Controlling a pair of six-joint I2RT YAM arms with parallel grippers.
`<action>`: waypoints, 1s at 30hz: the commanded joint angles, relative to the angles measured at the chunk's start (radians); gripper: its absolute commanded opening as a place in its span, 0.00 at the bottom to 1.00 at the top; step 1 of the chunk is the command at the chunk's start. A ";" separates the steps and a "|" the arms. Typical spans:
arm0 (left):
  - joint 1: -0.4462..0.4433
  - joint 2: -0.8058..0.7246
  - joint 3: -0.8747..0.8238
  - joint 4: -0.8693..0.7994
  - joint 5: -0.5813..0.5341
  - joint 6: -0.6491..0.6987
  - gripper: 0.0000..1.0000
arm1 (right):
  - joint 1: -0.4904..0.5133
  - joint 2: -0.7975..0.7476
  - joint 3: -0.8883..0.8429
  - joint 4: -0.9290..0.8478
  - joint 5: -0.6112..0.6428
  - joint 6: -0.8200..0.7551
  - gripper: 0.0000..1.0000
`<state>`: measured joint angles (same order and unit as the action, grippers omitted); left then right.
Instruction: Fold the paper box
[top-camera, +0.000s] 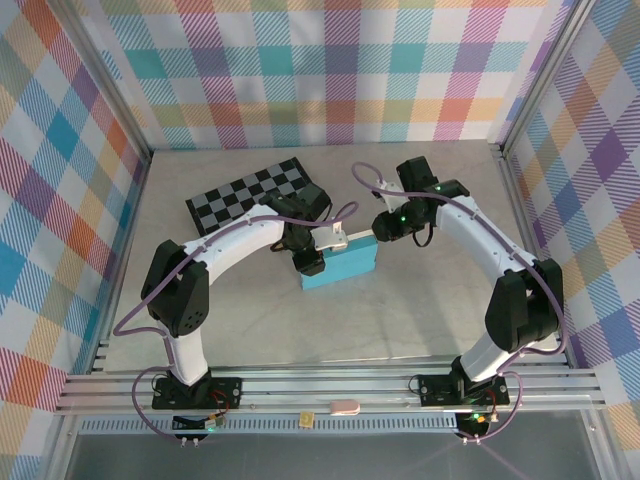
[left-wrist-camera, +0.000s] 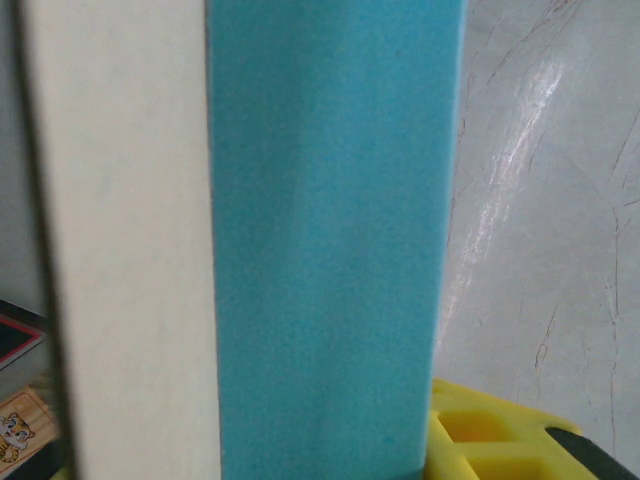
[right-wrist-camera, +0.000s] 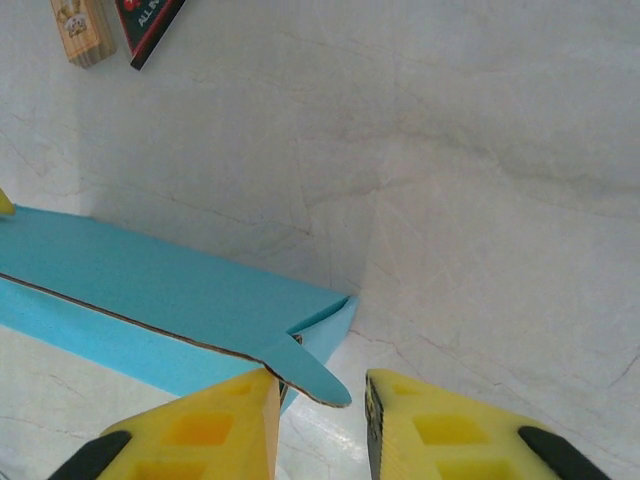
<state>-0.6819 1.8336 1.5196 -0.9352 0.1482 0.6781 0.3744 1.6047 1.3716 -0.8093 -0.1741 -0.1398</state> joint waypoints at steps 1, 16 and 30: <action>0.002 0.009 0.028 0.000 0.024 0.018 0.38 | 0.008 0.015 0.031 -0.020 0.009 -0.024 0.29; 0.003 0.010 0.023 -0.001 0.023 0.024 0.36 | -0.007 0.027 0.032 -0.008 -0.144 -0.079 0.36; 0.002 0.012 0.028 0.000 0.022 0.024 0.36 | -0.016 0.033 0.033 -0.032 -0.123 -0.052 0.25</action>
<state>-0.6819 1.8339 1.5196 -0.9352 0.1558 0.6819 0.3649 1.6505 1.3838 -0.8173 -0.2977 -0.1947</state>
